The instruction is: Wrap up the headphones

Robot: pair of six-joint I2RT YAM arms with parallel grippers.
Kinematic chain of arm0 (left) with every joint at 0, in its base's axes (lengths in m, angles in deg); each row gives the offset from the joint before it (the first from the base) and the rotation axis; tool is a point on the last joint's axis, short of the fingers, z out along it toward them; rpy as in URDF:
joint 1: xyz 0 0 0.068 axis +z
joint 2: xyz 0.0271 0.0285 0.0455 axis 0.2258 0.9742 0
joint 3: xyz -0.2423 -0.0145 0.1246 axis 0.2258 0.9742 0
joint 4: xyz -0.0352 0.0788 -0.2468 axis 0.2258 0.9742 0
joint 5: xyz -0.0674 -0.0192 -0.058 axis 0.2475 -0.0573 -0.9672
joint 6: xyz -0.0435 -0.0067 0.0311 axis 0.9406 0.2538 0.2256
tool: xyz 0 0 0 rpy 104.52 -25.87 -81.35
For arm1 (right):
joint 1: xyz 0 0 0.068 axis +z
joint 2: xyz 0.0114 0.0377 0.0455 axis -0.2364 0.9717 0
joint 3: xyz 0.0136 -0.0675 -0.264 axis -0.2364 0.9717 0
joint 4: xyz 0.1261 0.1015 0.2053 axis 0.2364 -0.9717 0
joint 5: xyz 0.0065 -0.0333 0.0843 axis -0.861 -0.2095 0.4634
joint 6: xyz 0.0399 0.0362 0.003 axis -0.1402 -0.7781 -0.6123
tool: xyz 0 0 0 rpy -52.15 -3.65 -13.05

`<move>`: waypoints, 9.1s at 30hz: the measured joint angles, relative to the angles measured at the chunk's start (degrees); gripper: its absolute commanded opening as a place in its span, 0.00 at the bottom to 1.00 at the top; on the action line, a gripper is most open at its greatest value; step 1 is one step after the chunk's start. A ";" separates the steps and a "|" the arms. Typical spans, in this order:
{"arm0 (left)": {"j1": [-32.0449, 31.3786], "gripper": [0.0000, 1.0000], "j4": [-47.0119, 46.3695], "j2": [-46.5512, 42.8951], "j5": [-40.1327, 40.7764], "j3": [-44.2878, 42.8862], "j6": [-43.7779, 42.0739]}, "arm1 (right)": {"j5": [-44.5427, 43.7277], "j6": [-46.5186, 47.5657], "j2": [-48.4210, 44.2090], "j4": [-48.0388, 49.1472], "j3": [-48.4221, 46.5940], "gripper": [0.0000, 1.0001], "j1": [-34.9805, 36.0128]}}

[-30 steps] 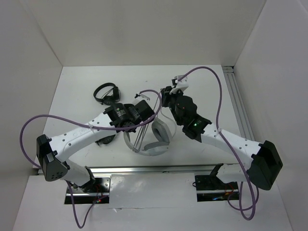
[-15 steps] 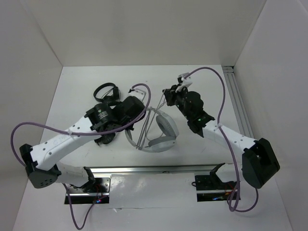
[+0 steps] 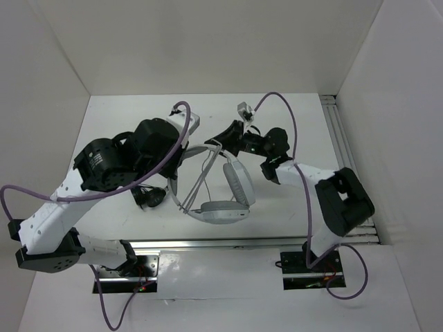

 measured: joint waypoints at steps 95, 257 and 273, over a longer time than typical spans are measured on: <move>7.85 0.00 -17.70 -1.53 14.78 34.25 13.38 | -77.05 36.28 -14.67 -50.60 -16.00 0.04 25.40; 14.16 0.00 -14.99 -1.46 -21.27 34.53 -16.61 | -79.32 45.27 -20.28 -84.94 -11.89 0.86 48.37; 17.42 0.00 -14.16 2.67 -22.75 31.39 -17.99 | -67.95 42.40 -23.80 -89.59 -16.20 0.99 46.07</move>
